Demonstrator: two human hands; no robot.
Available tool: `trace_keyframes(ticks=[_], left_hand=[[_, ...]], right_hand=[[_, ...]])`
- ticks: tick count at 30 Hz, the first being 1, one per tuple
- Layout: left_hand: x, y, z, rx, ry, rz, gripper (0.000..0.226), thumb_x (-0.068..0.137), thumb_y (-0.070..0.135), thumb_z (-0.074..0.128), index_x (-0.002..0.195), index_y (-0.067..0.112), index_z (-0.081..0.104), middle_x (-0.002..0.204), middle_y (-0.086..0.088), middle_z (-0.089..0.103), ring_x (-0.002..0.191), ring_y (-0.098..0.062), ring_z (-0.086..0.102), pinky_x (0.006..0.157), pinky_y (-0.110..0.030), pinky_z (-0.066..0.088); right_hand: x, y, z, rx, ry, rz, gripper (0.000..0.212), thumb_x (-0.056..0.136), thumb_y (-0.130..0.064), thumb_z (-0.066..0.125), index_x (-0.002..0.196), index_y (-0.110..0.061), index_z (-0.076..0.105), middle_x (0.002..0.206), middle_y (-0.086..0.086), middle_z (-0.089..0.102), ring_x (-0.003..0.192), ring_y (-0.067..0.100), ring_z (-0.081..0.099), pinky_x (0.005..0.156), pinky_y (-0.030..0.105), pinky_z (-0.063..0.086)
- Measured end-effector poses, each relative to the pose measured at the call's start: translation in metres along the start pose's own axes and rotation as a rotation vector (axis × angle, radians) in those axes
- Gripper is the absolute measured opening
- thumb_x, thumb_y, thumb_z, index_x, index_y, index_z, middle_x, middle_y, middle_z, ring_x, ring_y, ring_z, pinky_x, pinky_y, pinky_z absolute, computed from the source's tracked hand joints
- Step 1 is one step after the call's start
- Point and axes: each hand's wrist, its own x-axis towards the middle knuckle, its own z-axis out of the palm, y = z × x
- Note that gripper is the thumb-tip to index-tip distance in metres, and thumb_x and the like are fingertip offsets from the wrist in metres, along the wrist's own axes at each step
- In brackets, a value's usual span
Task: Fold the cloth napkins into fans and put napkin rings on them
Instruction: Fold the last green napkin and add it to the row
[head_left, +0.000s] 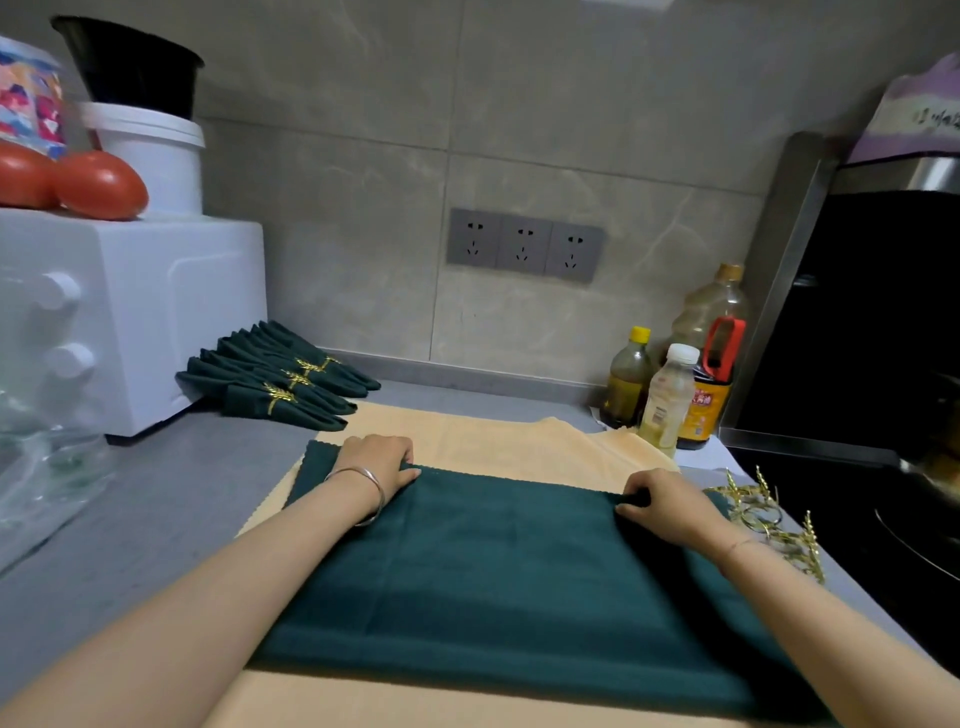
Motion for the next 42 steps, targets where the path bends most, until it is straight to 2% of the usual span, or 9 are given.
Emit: trace_keyframes(ticks=[7, 10, 13, 15, 18, 22, 26, 30, 42], left_hand=[[0.021, 0.004, 0.016, 0.041, -0.019, -0.007, 0.029, 0.098, 0.042, 0.044, 0.114, 0.022, 0.056, 0.120, 0.003, 0.061, 0.113, -0.019, 0.055, 0.091, -0.029, 0.035], [0.022, 0.006, 0.020, 0.052, -0.026, -0.017, 0.030, 0.098, 0.042, 0.044, 0.117, 0.021, 0.054, 0.123, 0.003, 0.059, 0.114, -0.019, 0.053, 0.091, -0.030, 0.034], [0.016, 0.009, 0.020, 0.058, -0.009, -0.037, 0.032, 0.098, 0.038, 0.045, 0.125, 0.020, 0.046, 0.128, 0.001, 0.052, 0.118, -0.020, 0.047, 0.095, -0.030, 0.031], [0.004, 0.016, 0.017, 0.078, 0.009, -0.009, 0.041, 0.099, 0.034, 0.043, 0.137, 0.021, 0.036, 0.138, 0.001, 0.044, 0.126, -0.020, 0.040, 0.105, -0.032, 0.026], [-0.030, 0.038, 0.002, -0.079, -0.026, 0.092, 0.046, 0.100, 0.033, 0.038, 0.144, 0.022, 0.030, 0.146, 0.002, 0.039, 0.132, -0.020, 0.037, 0.110, -0.034, 0.028], [-0.091, 0.069, -0.019, -0.185, -0.252, 0.224, 0.049, 0.103, 0.032, 0.030, 0.150, 0.020, 0.023, 0.155, 0.002, 0.027, 0.141, -0.019, 0.025, 0.115, -0.034, 0.022], [-0.120, 0.085, -0.014, -0.092, -0.364, 0.156, 0.052, 0.104, 0.034, 0.016, 0.153, 0.018, 0.006, 0.161, 0.004, 0.002, 0.148, -0.019, 0.002, 0.119, -0.046, 0.005], [-0.129, 0.089, 0.000, -0.076, -0.386, 0.089, 0.053, 0.104, 0.033, 0.010, 0.153, 0.018, -0.005, 0.160, 0.007, -0.011, 0.147, -0.018, -0.009, 0.118, -0.051, -0.002], [-0.136, 0.074, 0.013, -0.093, -0.284, -0.023, 0.054, 0.102, 0.044, 0.006, 0.152, 0.030, -0.008, 0.159, 0.009, -0.015, 0.147, -0.019, -0.013, 0.116, -0.053, -0.007]], right_hand=[[0.017, 0.005, 0.014, 0.046, 0.081, 0.027, 0.009, 0.082, -0.027, 0.067, 0.080, -0.024, 0.058, 0.092, -0.002, 0.066, 0.085, 0.017, 0.058, 0.069, 0.026, 0.042], [0.018, 0.006, 0.017, 0.042, 0.096, 0.037, 0.011, 0.083, -0.028, 0.067, 0.086, -0.025, 0.057, 0.100, -0.001, 0.067, 0.093, 0.018, 0.058, 0.079, 0.027, 0.042], [0.016, 0.003, 0.020, -0.036, 0.144, 0.034, 0.029, 0.085, -0.032, 0.064, 0.110, -0.025, 0.053, 0.120, -0.003, 0.059, 0.114, 0.017, 0.050, 0.106, 0.034, 0.023], [0.006, -0.005, 0.021, -0.048, 0.212, 0.008, 0.036, 0.088, -0.036, 0.060, 0.121, -0.024, 0.051, 0.129, -0.005, 0.052, 0.122, 0.016, 0.045, 0.113, 0.036, 0.013], [-0.021, -0.034, 0.018, 0.081, 0.277, -0.037, 0.034, 0.092, -0.035, 0.054, 0.124, -0.022, 0.054, 0.132, -0.004, 0.053, 0.123, 0.016, 0.045, 0.113, 0.036, 0.018], [-0.064, -0.081, 0.023, 0.259, 0.132, -0.102, 0.038, 0.097, -0.029, 0.048, 0.133, -0.018, 0.051, 0.142, -0.003, 0.046, 0.132, 0.015, 0.039, 0.113, 0.031, 0.022], [-0.087, -0.115, 0.037, 0.273, 0.026, -0.165, 0.041, 0.100, -0.019, 0.035, 0.141, -0.017, 0.042, 0.152, -0.003, 0.033, 0.140, 0.011, 0.027, 0.117, 0.030, 0.013], [-0.097, -0.131, 0.051, 0.265, -0.059, -0.156, 0.051, 0.097, -0.009, 0.031, 0.148, -0.014, 0.028, 0.157, 0.000, 0.022, 0.144, 0.012, 0.017, 0.119, 0.034, 0.008], [-0.107, -0.108, 0.062, 0.042, -0.077, -0.093, 0.055, 0.101, -0.048, 0.019, 0.152, -0.028, 0.012, 0.160, -0.006, 0.005, 0.147, 0.014, 0.000, 0.118, 0.041, 0.000]])
